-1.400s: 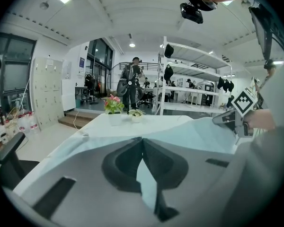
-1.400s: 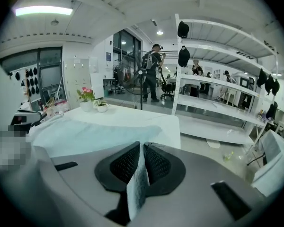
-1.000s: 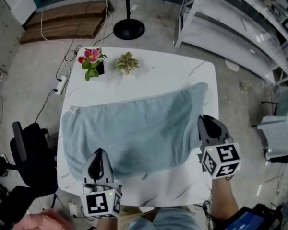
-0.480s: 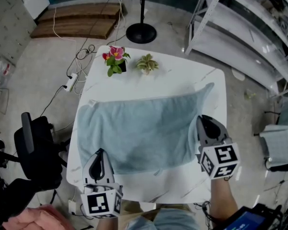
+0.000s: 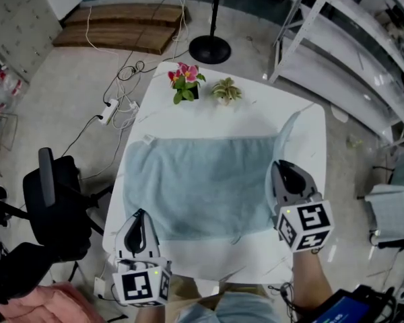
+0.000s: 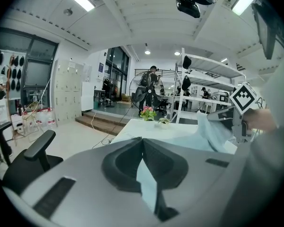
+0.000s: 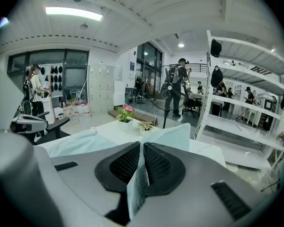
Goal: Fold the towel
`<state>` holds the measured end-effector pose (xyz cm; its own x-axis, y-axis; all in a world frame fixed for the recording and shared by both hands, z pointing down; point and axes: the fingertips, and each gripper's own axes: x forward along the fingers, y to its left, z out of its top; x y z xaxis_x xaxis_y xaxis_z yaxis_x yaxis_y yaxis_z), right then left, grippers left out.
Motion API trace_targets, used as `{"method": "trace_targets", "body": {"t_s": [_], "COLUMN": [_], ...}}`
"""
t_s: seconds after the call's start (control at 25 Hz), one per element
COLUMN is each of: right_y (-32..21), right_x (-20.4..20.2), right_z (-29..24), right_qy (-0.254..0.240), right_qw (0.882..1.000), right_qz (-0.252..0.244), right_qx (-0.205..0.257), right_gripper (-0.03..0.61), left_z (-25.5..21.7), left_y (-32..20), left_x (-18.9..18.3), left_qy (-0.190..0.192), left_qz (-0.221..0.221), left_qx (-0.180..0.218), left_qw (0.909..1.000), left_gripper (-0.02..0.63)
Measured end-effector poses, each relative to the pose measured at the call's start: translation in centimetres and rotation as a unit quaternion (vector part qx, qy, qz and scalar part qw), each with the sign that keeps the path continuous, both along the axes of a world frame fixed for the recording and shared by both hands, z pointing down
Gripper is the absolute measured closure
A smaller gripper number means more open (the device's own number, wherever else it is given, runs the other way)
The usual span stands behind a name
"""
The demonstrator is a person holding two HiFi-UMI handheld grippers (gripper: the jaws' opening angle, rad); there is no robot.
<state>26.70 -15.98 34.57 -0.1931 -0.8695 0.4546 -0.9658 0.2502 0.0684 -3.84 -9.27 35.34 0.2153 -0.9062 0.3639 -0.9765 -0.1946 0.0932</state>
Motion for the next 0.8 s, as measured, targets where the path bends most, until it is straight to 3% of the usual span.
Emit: {"method": "trace_targets", "body": {"t_s": [0.8], "right_y": [-1.5], "right_x": [-10.6], "right_z": [-0.2], "right_qy": [-0.01], "right_qw": [0.999], "right_qz": [-0.051], "right_qx": [0.008], "right_gripper": [0.537], "left_z": [0.1], "left_y": [2.6], "left_x": [-8.9], "left_qy": [0.002], "left_qz": [-0.054], "left_qx": [-0.004], "left_qw": [0.9985], "left_gripper": [0.606]}}
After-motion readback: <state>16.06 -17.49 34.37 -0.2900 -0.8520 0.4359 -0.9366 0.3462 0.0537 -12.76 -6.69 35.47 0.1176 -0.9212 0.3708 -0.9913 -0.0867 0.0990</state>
